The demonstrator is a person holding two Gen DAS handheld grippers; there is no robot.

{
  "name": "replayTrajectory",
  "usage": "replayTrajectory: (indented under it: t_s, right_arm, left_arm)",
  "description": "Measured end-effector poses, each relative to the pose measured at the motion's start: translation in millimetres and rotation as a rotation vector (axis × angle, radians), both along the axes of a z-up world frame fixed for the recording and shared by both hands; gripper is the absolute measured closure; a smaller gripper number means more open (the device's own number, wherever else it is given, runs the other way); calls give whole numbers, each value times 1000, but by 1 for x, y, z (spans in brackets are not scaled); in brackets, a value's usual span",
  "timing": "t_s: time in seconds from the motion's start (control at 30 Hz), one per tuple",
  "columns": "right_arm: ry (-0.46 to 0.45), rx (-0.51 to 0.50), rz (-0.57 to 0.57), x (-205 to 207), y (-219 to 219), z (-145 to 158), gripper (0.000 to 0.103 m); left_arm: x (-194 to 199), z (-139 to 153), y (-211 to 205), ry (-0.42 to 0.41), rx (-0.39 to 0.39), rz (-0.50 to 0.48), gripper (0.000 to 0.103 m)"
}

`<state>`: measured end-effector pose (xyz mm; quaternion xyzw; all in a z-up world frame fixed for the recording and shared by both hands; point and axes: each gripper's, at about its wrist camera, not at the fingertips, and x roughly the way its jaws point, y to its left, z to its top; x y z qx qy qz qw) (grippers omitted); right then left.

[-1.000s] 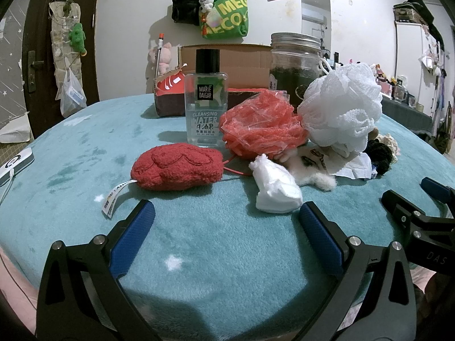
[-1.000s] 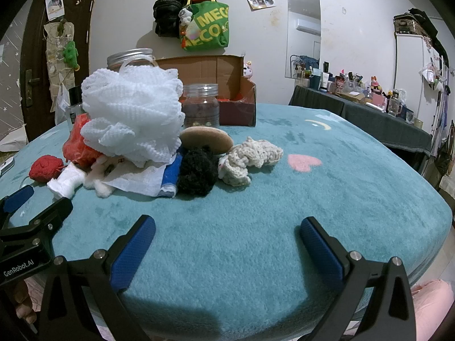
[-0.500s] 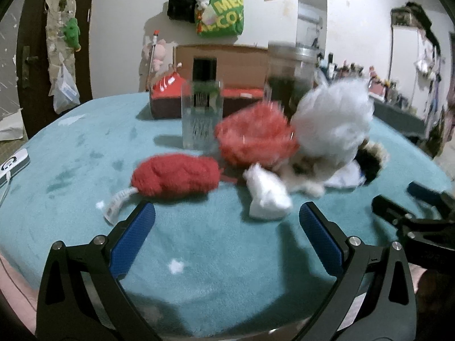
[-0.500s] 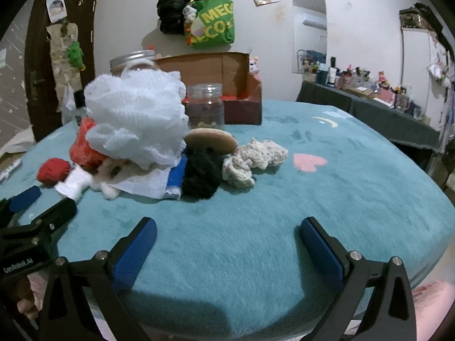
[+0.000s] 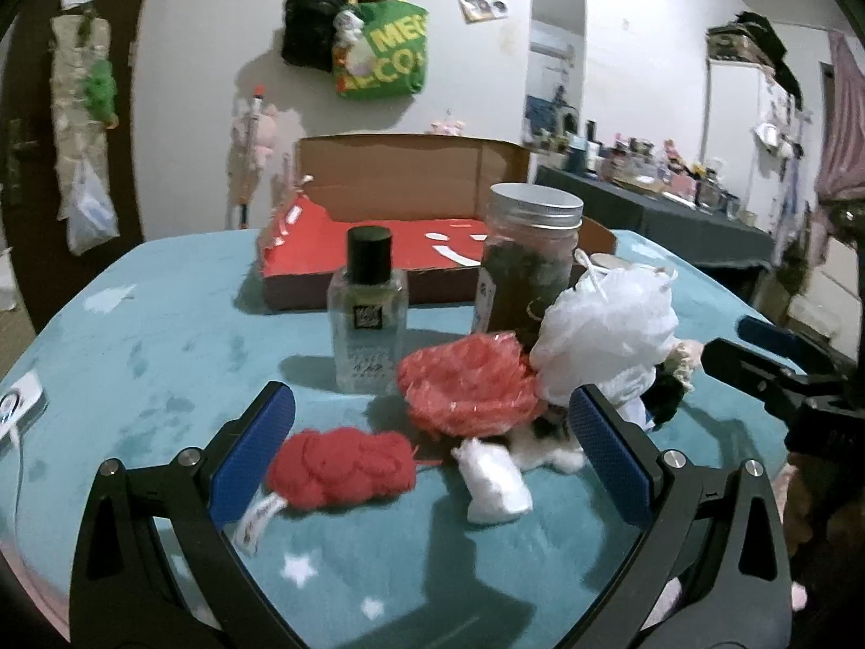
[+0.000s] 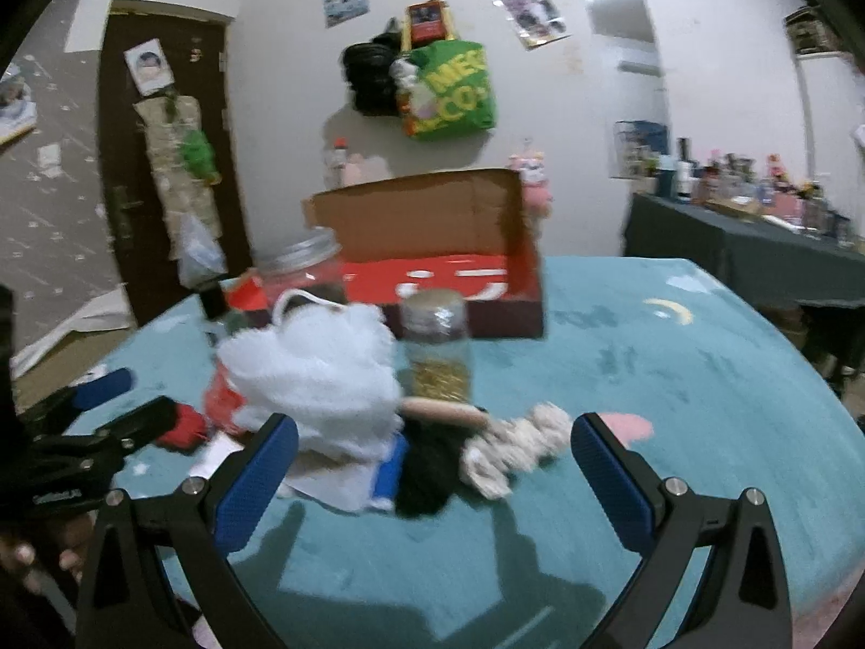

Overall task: Organize soft objects
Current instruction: 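Grasp the red mesh bag with the left tool while the right tool grasps the white bath puff, then lift and carry the red bag and white puff into the cardboard box with both tools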

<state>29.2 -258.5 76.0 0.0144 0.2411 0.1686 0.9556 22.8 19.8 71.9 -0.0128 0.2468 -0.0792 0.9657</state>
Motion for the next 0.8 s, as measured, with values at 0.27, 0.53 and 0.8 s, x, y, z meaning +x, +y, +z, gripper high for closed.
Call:
replayTrajectory:
  t_s: [0.27,0.53,0.8]
  right_arm:
    - [38,-3,182,28,21,12,0]
    - [129,25,308,55,32,-3,0]
    - [171,69,420,52,35,-16,42]
  left_arm:
    - [37,8,1,97,12,-129,0]
    - [63,-4,-7,171,59,-176,0]
    - [71,-12,-13,198,34,-247,33]
